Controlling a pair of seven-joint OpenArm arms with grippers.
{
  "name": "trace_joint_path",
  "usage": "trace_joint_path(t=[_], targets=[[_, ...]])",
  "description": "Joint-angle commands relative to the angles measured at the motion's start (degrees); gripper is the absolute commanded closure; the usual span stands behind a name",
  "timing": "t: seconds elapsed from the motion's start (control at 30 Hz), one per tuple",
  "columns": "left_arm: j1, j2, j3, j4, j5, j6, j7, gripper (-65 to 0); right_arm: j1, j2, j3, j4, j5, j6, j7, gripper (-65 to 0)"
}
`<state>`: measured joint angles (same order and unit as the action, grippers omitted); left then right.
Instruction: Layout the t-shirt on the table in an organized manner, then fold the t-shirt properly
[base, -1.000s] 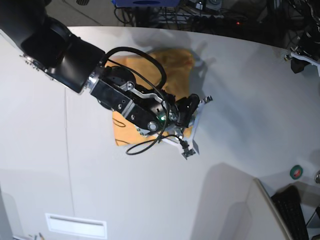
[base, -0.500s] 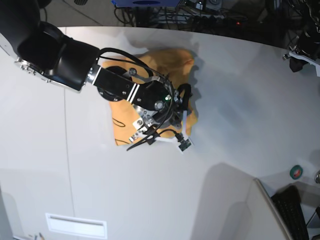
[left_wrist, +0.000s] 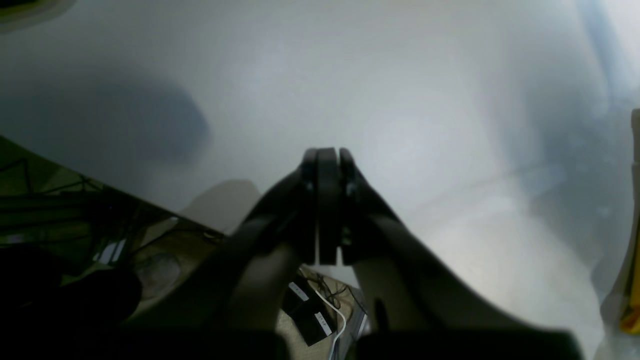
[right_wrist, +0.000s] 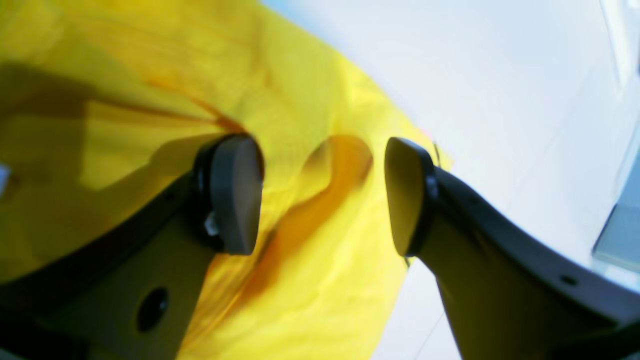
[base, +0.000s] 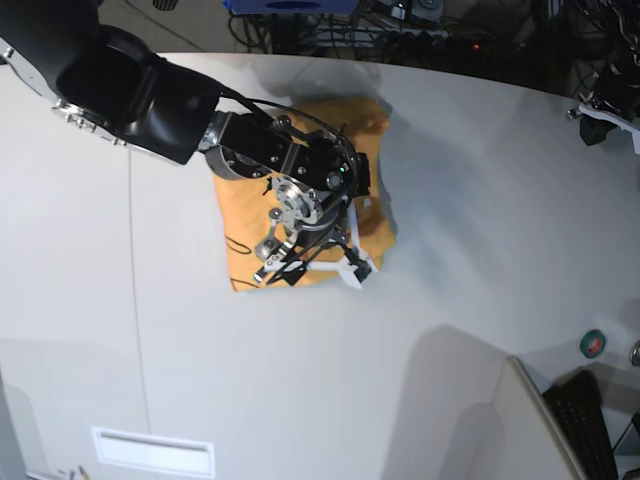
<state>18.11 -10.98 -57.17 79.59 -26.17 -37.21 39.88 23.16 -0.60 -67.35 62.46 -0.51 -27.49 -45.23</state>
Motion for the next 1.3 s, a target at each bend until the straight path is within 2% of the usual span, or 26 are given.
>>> trace_joint_path(t=[0.0, 0.17, 0.3, 0.47, 0.53, 0.6, 0.7, 0.9, 1.07, 1.27], targets=[[0.05, -1.19, -0.28, 0.80, -0.95, -0.46, -1.15, 0.0, 1.41, -1.29, 0.41, 0.01, -1.46, -0.60, 1.50, -36.6], [0.05, -1.19, -0.28, 0.80, -0.95, -0.46, -1.15, 0.0, 1.59, -3.75, 0.58, -4.04, -4.72, -0.69, 5.01, -36.5], [0.05, -1.19, -0.28, 0.80, -0.95, -0.46, -1.15, 0.0, 1.59, -5.07, 5.68, -4.13, -4.72, -0.69, 6.95, -36.3], [0.13, -1.19, -0.28, 0.80, -0.95, -0.46, -1.15, 0.0, 2.56, -5.07, 6.91, -5.97, -4.72, -0.69, 8.79, -36.3], [0.13, -1.19, -0.28, 0.80, -0.95, -0.46, -1.15, 0.0, 2.91, -5.07, 7.35, -7.20, -4.72, -2.36, 8.88, -36.3], [0.13, -1.19, -0.28, 0.80, -0.95, -0.46, -1.15, 0.0, 2.91, -5.33, 10.69, -7.12, -4.63, -4.21, 8.88, -36.3], [0.13, -1.19, -0.28, 0.80, -0.95, -0.46, -1.15, 0.0, 2.64, -5.42, 13.95, -6.06, -4.54, -3.15, 8.88, -36.3], [0.05, -1.19, -0.28, 0.80, -0.95, -0.46, -1.15, 0.0, 1.77, -6.65, 13.95, -5.97, -4.54, -2.36, 8.88, -36.3], [-0.13, -1.19, -0.28, 0.80, -0.95, -0.46, -1.15, 0.0, 1.06, -6.74, 8.23, -4.83, -4.45, -2.36, 8.79, -36.3], [-0.92, -1.19, -0.28, 0.36, -0.95, -0.46, -1.06, 0.0, 1.68, -7.44, 7.79, -4.65, -4.37, -2.27, 8.79, -36.5]])
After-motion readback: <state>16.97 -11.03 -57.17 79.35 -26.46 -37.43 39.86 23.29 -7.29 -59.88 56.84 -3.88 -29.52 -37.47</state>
